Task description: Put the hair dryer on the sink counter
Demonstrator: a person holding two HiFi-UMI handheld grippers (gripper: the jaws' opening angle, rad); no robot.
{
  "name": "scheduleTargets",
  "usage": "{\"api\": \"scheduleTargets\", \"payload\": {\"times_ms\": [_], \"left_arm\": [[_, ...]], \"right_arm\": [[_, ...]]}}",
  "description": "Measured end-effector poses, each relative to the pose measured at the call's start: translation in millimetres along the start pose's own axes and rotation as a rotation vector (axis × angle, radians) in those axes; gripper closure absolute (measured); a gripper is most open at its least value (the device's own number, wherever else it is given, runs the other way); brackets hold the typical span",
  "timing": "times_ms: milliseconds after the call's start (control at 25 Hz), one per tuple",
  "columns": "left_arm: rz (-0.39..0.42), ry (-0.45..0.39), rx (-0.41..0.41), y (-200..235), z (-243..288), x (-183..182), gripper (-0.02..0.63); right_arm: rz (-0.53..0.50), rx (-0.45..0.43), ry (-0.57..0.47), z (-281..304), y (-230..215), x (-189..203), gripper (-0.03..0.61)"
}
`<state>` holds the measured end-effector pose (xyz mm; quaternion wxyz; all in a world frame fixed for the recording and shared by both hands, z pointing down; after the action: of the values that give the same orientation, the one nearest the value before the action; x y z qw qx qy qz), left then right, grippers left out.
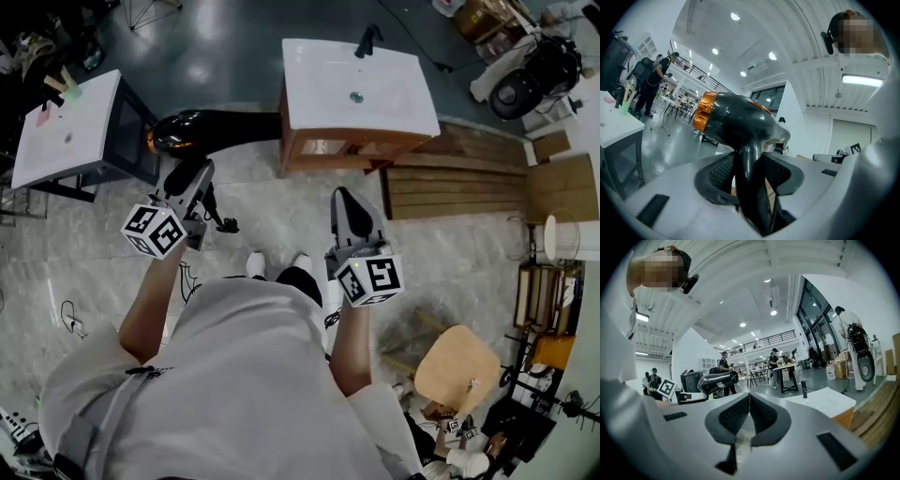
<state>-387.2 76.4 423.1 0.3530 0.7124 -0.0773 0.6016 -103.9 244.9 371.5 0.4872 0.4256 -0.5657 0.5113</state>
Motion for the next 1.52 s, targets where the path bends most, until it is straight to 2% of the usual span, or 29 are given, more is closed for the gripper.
{"api": "scheduleTargets", "payload": {"times_ms": [240, 560, 920, 1200, 1520], "left_arm": [[0.007, 0.003, 0.008, -3, 8, 2, 0.436], [0.017, -0.002, -0.014, -23, 17, 9, 0.436], [0.014, -0.017, -0.096, -64, 42, 33, 0.436], [0.018, -0.036, -0.115, -107, 78, 45, 0.436], [0.031, -0.064, -0.166, -137, 108, 54, 0.436]], "right_arm": [[-0.001, -0.002, 0.0, 3, -5, 1, 0.571], [0.006, -0.056, -0.01, 5, -26, -3, 0.571], [0.013, -0.136, 0.014, -8, -86, -8, 0.571], [0.009, -0.195, 0.021, -11, -136, -18, 0.571], [0.005, -0.262, 0.026, -9, -180, -26, 0.571]]}}
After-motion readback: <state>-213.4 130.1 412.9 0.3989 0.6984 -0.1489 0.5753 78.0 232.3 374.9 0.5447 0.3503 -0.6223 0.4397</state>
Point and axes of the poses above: the fingertips, and each gripper's own axes: z forward along the fingers, y to its left, x out of its underside, the point moved 6 cm from there along -z, backward along the fingers, and after that the axes turned 5 degrees about -y, right-handed, at the moved point
